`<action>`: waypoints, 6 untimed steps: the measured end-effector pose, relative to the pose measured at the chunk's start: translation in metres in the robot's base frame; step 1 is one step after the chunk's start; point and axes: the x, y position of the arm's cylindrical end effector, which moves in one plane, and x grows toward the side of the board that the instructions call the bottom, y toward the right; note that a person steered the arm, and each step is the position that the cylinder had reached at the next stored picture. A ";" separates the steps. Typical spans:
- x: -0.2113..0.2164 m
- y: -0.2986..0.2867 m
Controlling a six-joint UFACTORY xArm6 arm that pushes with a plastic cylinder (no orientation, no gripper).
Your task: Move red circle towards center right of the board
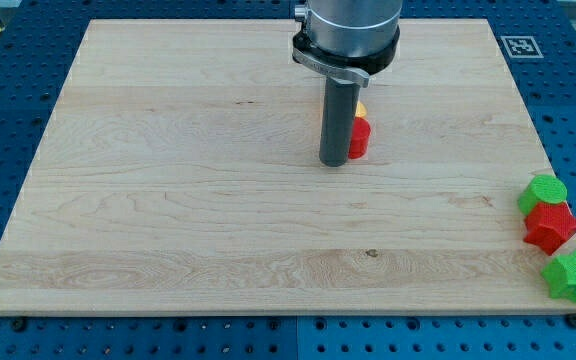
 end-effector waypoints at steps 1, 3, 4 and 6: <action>-0.003 -0.019; -0.013 0.030; -0.014 0.056; -0.035 0.053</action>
